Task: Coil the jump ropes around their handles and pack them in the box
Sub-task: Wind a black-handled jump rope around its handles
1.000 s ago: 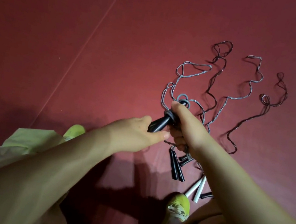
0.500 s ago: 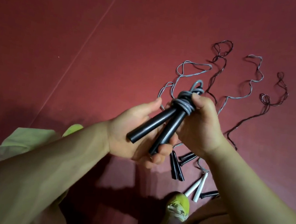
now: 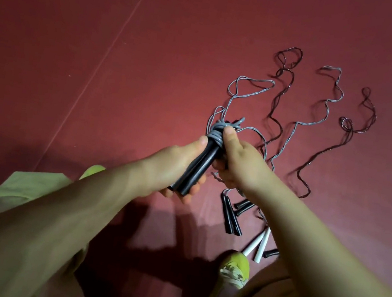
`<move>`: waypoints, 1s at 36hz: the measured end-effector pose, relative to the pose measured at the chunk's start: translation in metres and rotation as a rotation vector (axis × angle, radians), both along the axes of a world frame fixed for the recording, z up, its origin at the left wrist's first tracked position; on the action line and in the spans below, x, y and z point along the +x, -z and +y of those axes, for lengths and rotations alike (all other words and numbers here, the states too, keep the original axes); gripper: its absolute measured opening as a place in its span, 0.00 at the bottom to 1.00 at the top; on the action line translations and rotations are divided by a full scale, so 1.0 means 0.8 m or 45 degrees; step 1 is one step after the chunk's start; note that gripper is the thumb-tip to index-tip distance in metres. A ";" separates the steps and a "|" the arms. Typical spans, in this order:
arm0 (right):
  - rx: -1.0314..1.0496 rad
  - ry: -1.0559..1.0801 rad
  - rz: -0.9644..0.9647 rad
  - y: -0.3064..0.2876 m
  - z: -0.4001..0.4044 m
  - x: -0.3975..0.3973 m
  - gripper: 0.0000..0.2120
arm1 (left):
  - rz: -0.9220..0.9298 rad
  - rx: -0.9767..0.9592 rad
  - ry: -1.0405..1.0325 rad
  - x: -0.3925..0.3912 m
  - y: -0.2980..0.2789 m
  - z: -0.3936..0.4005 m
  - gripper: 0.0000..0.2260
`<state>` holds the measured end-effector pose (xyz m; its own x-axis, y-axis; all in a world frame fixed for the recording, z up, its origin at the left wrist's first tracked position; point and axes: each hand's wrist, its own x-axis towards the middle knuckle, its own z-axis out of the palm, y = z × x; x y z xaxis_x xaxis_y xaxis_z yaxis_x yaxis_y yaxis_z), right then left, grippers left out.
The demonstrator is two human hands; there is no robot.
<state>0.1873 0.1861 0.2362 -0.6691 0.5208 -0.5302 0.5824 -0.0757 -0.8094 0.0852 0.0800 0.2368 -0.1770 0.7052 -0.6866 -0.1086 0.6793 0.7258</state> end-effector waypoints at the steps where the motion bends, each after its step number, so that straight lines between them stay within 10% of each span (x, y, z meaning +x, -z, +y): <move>1: 0.022 -0.007 -0.006 0.000 -0.001 0.000 0.24 | 0.042 0.009 0.013 0.000 0.000 -0.001 0.29; 6: -0.104 -0.023 -0.043 0.006 0.000 0.001 0.22 | 0.223 0.047 0.039 0.002 -0.003 -0.003 0.33; 13: -0.332 -0.076 -0.033 0.012 0.006 0.004 0.30 | 1.071 -0.038 0.430 -0.008 -0.002 -0.011 0.25; 17: -0.404 -0.007 -0.061 0.009 0.006 0.003 0.29 | 1.065 -0.016 0.462 -0.007 0.001 -0.011 0.22; 22: -0.449 0.140 0.015 0.004 0.008 0.003 0.21 | 0.423 0.111 0.229 -0.011 0.007 -0.011 0.27; 31: -0.607 0.146 0.577 -0.008 0.001 0.000 0.24 | -1.466 0.280 0.146 -0.002 0.009 -0.014 0.34; 36: -0.602 0.184 0.503 -0.010 0.003 0.004 0.25 | -1.778 0.313 0.072 0.013 0.010 -0.018 0.35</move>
<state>0.1906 0.1888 0.2443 -0.8020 0.3900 -0.4524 0.2036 -0.5335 -0.8209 0.0955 0.0659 0.2290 0.5663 0.8137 -0.1313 -0.8011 0.5808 0.1445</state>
